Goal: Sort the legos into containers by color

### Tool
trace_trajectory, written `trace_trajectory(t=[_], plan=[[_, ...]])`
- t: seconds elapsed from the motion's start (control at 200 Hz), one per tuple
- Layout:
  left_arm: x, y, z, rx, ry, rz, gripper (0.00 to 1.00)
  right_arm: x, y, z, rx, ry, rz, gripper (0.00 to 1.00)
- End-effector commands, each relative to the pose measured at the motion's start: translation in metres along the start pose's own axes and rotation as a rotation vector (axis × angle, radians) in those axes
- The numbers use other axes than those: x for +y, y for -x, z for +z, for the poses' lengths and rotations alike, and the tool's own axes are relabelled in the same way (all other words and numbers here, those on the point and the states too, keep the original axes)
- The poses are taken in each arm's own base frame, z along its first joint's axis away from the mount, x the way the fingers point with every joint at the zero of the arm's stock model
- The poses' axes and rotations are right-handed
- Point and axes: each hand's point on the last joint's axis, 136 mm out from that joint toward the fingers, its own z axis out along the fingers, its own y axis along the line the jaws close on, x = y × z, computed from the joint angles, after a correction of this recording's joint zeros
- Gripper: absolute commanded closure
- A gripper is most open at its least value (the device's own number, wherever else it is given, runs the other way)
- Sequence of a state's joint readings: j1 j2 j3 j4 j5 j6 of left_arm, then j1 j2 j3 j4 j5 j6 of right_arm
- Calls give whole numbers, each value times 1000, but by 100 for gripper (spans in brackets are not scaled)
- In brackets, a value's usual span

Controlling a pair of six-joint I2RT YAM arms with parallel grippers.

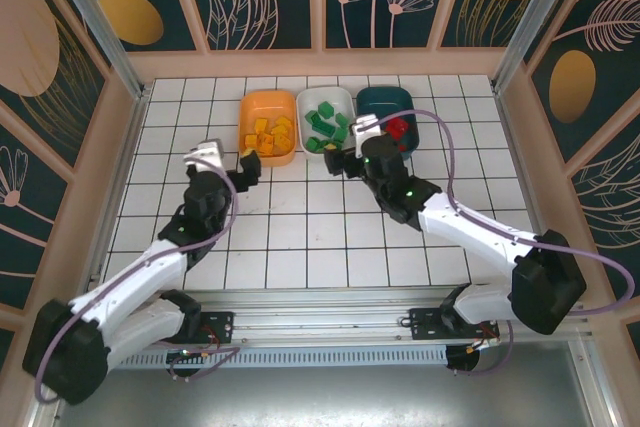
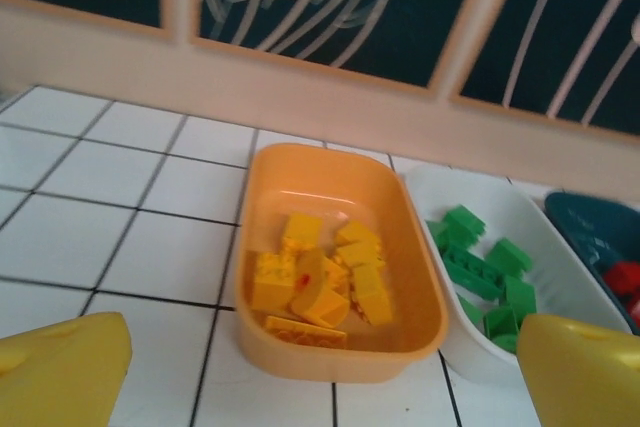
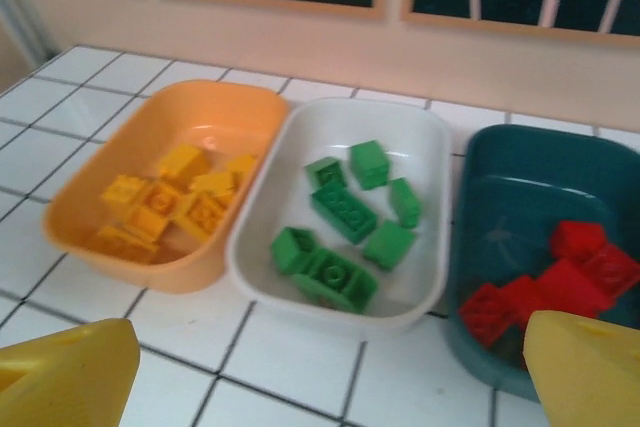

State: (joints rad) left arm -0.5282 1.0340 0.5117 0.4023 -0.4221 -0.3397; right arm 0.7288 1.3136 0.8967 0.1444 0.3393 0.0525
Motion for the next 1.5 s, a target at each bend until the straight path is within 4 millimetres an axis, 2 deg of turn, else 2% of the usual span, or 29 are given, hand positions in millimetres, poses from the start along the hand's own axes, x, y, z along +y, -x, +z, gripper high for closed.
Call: trace_trajectory(t=[0.0, 0.05, 0.135, 0.16, 0.2, 0.345, 0.455, 0.495, 0.566, 0.656, 0.731, 0.806, 0.871, 0.966, 1.021, 1.076, 1.176, 1.206, 1.256, 1.296, 1.391, 1.436, 1.496], plan=[[-29, 31, 8, -135, -99, 79, 1, -22, 12, -8, -73, -38, -21, 1], [-22, 33, 6, -182, -69, 109, 1, -38, 12, -15, -103, -71, -24, 1], [4, 34, 2, -238, -24, 137, 1, -59, 11, -28, -142, -28, 31, 1], [11, 34, 1, -253, -38, 134, 1, -80, 12, -32, -155, -68, 89, 1], [20, 33, 0, -277, -47, 132, 1, -101, 10, -37, -168, -107, 174, 1], [67, 29, -4, -308, 113, 142, 1, -149, 7, -61, -273, -201, 255, 1], [103, 15, -9, -305, 240, 148, 1, -174, -2, -76, -338, -275, 253, 1], [114, 14, -14, -345, 264, 99, 1, -180, -8, -77, -345, -286, 236, 1], [132, 9, -11, -342, 341, 101, 1, -189, -19, -78, -357, -304, 215, 1], [129, 8, 0, -281, 334, 146, 1, -196, -33, -78, -348, -314, 178, 1], [136, 8, -6, -293, 364, 159, 1, -195, -44, -76, -319, -302, 113, 1], [144, -9, -7, -250, 382, 159, 1, -193, -55, -74, -287, -291, 21, 1], [148, -23, -6, -236, 376, 160, 1, -195, -67, -71, -267, -297, 9, 1], [149, -20, -2, -258, 387, 202, 1, -197, -84, -64, -246, -300, 21, 1], [156, -27, 4, -247, 408, 190, 1, -194, -89, -59, -269, -265, 28, 1], [157, -24, 7, -272, 395, 183, 1, -199, -97, -54, -287, -281, 43, 1], [167, -36, 17, -208, 356, 136, 1, -209, -109, -46, -304, -308, 52, 1], [171, -30, 18, -251, 366, 135, 1, -212, -114, -44, -300, -320, 60, 1], [173, -44, 29, -142, 365, 128, 1, -222, -122, -46, -305, -368, 102, 1], [173, -35, 27, -192, 350, 116, 1, -230, -121, -47, -330, -400, 113, 1], [174, -38, 28, -171, 352, 120, 1, -244, -129, -25, -229, -404, 173, 1], [175, -39, 28, -173, 354, 119, 1, -252, -132, -28, -218, -404, 209, 1], [174, -38, 27, -177, 352, 120, 1, -249, -131, -27, -221, -409, 198, 1]])
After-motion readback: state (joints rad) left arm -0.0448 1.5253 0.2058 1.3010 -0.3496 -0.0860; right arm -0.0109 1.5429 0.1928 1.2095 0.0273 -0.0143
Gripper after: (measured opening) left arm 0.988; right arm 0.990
